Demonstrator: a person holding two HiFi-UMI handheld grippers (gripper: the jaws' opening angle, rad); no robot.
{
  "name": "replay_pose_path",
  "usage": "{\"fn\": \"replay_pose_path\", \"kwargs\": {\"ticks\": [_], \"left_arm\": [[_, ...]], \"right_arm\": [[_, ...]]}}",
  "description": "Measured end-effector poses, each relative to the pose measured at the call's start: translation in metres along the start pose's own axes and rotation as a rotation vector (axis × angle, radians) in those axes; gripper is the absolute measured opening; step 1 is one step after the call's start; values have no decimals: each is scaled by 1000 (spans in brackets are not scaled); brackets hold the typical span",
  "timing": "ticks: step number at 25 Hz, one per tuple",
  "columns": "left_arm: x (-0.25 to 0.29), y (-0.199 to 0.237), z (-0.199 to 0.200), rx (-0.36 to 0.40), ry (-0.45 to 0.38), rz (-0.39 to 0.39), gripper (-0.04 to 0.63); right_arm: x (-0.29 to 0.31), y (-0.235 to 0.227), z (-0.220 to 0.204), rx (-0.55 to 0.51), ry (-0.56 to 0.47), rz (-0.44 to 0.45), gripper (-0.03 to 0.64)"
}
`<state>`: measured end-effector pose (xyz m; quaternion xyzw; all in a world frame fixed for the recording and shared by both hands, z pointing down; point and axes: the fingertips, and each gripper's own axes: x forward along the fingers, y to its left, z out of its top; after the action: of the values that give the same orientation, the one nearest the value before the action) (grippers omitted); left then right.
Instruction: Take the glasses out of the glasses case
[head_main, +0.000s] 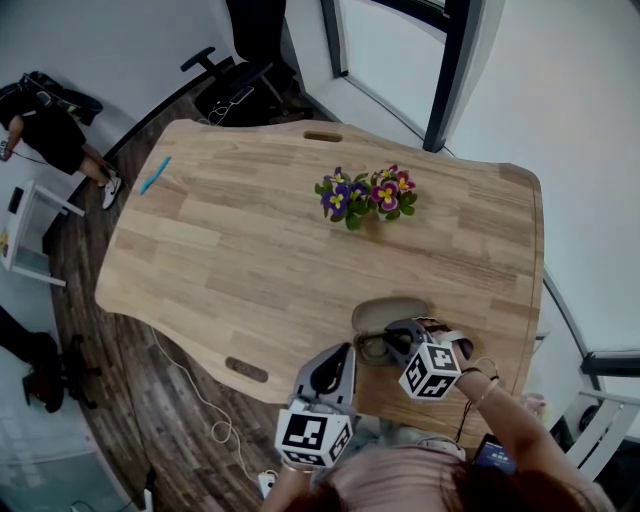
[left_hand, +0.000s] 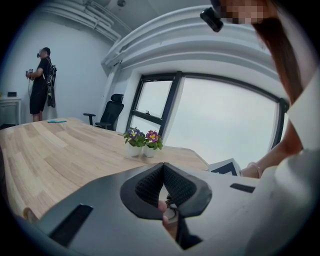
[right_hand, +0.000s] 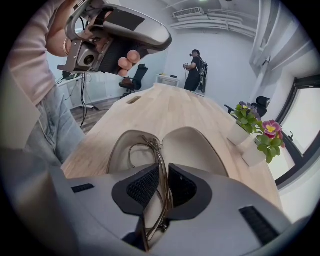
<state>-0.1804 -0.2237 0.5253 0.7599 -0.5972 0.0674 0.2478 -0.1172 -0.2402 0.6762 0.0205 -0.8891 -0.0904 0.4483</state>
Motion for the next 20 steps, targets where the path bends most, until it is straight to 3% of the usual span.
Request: {"fn": "replay_pose_path", "kwargs": {"ticks": [12,20], "left_arm": [[0,2,-1,-7,3,-6,1],[-2,-1,2,-4,-8,-9,1]], "right_arm": [[5,4,1,-51,31,56,26],[-2,3,3,-89,25,39,14]]}}
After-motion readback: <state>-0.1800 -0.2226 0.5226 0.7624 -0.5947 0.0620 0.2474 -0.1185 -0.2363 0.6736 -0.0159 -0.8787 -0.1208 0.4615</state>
